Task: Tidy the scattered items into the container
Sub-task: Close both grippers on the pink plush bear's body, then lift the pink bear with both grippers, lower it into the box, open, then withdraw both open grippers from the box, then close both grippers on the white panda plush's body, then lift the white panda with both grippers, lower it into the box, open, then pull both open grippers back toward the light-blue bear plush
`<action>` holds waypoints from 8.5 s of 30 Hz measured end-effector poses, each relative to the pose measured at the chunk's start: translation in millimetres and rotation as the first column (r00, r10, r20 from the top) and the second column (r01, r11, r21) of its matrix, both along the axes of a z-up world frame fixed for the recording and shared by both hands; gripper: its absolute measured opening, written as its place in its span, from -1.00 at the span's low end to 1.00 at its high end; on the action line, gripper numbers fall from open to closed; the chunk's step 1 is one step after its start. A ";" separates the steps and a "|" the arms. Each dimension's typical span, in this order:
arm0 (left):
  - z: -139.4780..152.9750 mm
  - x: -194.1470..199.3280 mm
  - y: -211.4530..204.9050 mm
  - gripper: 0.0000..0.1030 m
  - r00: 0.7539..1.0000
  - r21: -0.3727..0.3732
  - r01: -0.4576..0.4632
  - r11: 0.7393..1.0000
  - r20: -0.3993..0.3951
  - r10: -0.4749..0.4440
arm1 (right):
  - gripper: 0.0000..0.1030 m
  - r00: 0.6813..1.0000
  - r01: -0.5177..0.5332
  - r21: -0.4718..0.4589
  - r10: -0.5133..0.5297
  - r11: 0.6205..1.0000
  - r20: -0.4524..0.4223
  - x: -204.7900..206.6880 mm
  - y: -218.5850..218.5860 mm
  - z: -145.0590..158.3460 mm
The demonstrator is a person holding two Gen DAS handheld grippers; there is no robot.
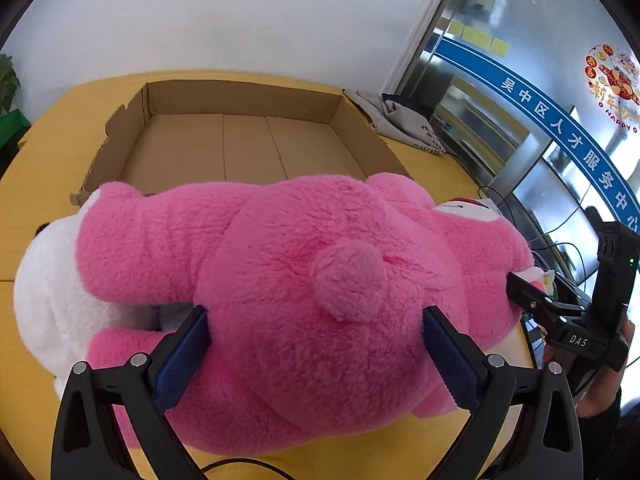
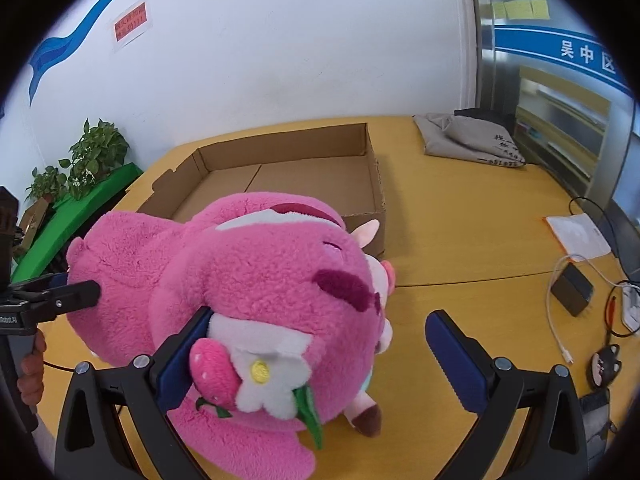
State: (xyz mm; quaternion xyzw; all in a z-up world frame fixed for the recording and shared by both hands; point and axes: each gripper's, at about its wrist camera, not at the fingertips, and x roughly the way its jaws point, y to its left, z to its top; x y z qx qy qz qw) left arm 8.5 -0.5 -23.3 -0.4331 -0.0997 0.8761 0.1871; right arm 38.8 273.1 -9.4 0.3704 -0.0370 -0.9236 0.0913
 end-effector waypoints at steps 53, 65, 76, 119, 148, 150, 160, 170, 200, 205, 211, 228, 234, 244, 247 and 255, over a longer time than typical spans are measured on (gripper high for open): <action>-11.2 -348.4 1.4 -0.35 0.988 -0.106 -0.092 0.990 0.114 0.104 | 0.52 0.993 0.118 -0.070 -0.117 0.991 0.021 -350.6 -18.0 -26.4; 88.6 -111.7 -33.8 1.00 0.975 -0.161 -0.173 0.972 -0.167 0.146 | 0.68 0.990 -0.003 -0.061 -0.006 0.998 -0.141 -149.6 -26.3 68.7; 49.4 19.5 -24.2 1.00 0.956 -0.161 -0.258 0.953 -0.183 0.228 | 0.68 0.990 0.026 0.125 -0.008 0.992 -0.140 -40.0 -61.4 53.4; 36.6 32.7 -20.1 1.00 0.959 -0.150 -0.261 0.954 -0.156 0.238 | 0.68 0.996 -0.002 0.157 0.016 0.988 -0.093 -27.3 -88.6 31.8; 21.7 32.8 -48.9 1.00 0.960 -0.152 -0.272 0.950 -0.107 0.257 | 0.68 0.998 -0.033 0.159 0.041 0.987 -0.043 -31.1 -101.9 18.5; 18.3 32.7 -53.9 1.00 0.963 -0.153 -0.265 0.952 -0.098 0.253 | 0.68 0.998 -0.047 0.158 0.054 0.986 -0.038 -30.9 -106.2 17.0; -3.9 31.8 -114.4 1.00 0.958 -0.137 -0.286 0.948 -0.039 0.283 | 0.68 0.942 -0.334 0.109 0.331 0.936 0.045 -13.4 -172.3 -3.3; -35.1 -9.6 -167.6 1.00 0.957 -0.136 -0.283 0.949 0.020 0.289 | 0.68 0.824 -0.544 -0.079 0.549 0.836 0.136 3.7 -284.6 -53.3; -18.7 -4.7 -145.8 0.39 0.990 -0.030 -0.137 0.990 0.026 0.138 | 0.04 0.871 -0.491 -0.048 0.488 0.870 -0.054 28.5 -298.4 -67.3; 32.8 5.9 -134.3 0.39 0.988 -0.039 -0.130 0.991 -0.090 0.126 | 0.04 0.866 -0.491 -0.080 0.476 0.867 -0.157 35.5 -288.8 -31.2; 95.7 -8.6 -115.3 0.40 0.970 -0.057 -0.084 0.995 -0.232 0.069 | 0.04 0.845 -0.479 -0.081 0.435 0.874 -0.311 31.9 -267.8 22.8; 81.8 -224.5 -114.7 0.43 0.978 0.001 0.013 1.000 -0.210 -0.013 | 0.04 0.901 -0.361 -0.032 0.339 0.932 -0.269 -126.4 -260.6 41.4; -20.1 -268.9 -134.6 0.50 0.999 -0.038 -0.032 0.999 0.037 0.033 | 0.04 0.932 -0.354 -0.182 0.363 0.917 0.019 -177.1 -278.4 -32.7; -30.2 -253.9 -145.0 0.74 0.993 -0.033 -0.085 0.996 0.076 0.088 | 0.52 0.920 -0.366 -0.087 0.375 0.926 0.117 -129.6 -304.3 -44.3; -20.5 -239.6 -142.6 0.74 0.993 -0.058 -0.107 0.993 0.053 0.110 | 0.53 0.939 -0.329 -0.065 0.334 0.942 0.079 -127.8 -280.6 -32.6; 35.0 -156.2 -129.3 0.73 0.979 -0.075 -0.193 0.978 -0.073 0.188 | 0.57 0.961 -0.271 0.062 0.274 0.961 -0.048 -91.7 -240.1 14.9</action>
